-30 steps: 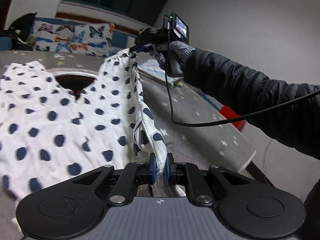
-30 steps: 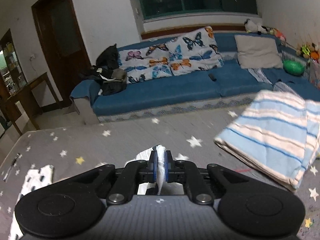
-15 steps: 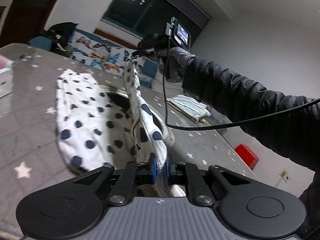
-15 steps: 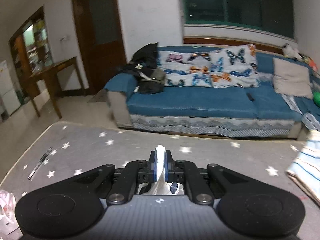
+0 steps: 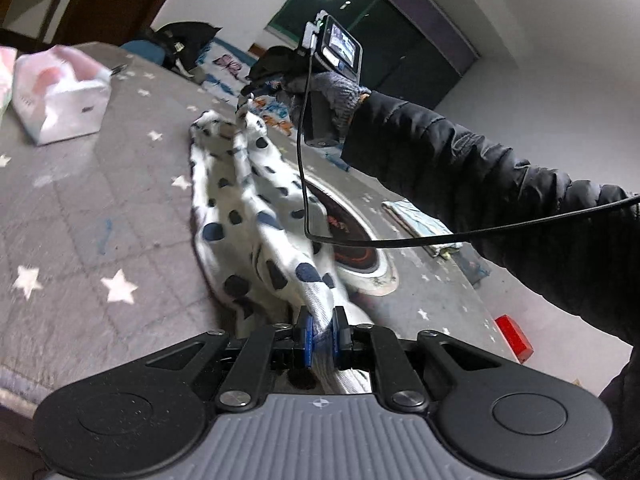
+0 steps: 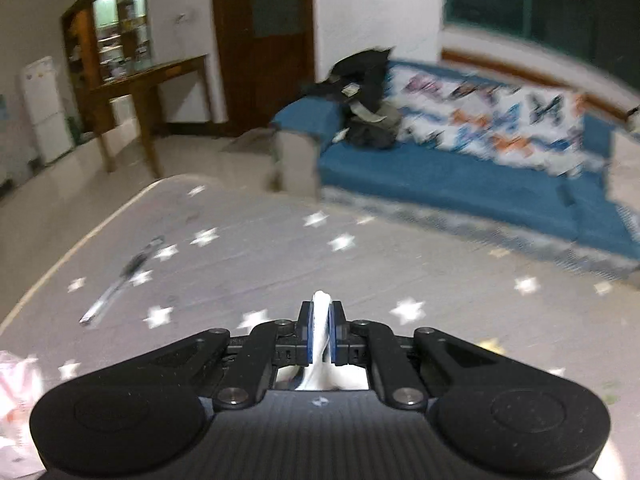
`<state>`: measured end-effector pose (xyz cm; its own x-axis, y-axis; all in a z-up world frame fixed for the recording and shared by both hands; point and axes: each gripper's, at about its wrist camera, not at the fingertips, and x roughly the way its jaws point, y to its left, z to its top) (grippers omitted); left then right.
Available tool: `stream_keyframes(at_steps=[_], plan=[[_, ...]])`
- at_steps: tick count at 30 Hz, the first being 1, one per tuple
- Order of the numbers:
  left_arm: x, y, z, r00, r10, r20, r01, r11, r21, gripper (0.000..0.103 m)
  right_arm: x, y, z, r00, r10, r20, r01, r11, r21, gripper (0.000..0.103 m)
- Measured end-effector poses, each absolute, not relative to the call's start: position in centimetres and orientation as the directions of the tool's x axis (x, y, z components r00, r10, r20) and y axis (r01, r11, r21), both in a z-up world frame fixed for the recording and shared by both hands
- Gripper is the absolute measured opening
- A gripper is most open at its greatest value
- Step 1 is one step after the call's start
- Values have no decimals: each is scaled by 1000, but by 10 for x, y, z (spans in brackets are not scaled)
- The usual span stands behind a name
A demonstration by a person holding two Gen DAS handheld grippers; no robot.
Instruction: Fold clothes
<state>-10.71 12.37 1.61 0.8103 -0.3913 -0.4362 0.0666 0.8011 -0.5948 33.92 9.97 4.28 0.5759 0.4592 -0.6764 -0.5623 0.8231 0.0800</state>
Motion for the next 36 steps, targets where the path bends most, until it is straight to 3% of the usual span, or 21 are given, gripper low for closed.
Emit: stream_keyframes(at_steps=[6, 9, 29, 32, 34, 36], plan=[[-106, 124, 12, 804, -393, -447, 55, 797, -601, 10, 341, 87, 45, 515, 524, -678, -611, 780, 139, 10], [-104, 124, 9, 798, -400, -451, 58, 796, -603, 10, 348, 72, 53, 504, 553, -664, -619, 767, 169, 17], [-102, 125, 6, 796, -384, -468, 35, 801, -597, 11, 309, 116, 2, 373, 526, -765, -716, 687, 123, 17], [-103, 125, 6, 797, -385, -466, 37, 801, -597, 11, 307, 122, -4, 404, 487, -774, -705, 705, 75, 15], [-103, 126, 6, 797, -386, -464, 39, 800, -598, 11, 305, 122, -4, 415, 492, -765, -705, 705, 71, 3], [-103, 126, 6, 799, -385, -463, 40, 801, -598, 11, 304, 120, 0, 418, 513, -749, -701, 707, 93, 2]])
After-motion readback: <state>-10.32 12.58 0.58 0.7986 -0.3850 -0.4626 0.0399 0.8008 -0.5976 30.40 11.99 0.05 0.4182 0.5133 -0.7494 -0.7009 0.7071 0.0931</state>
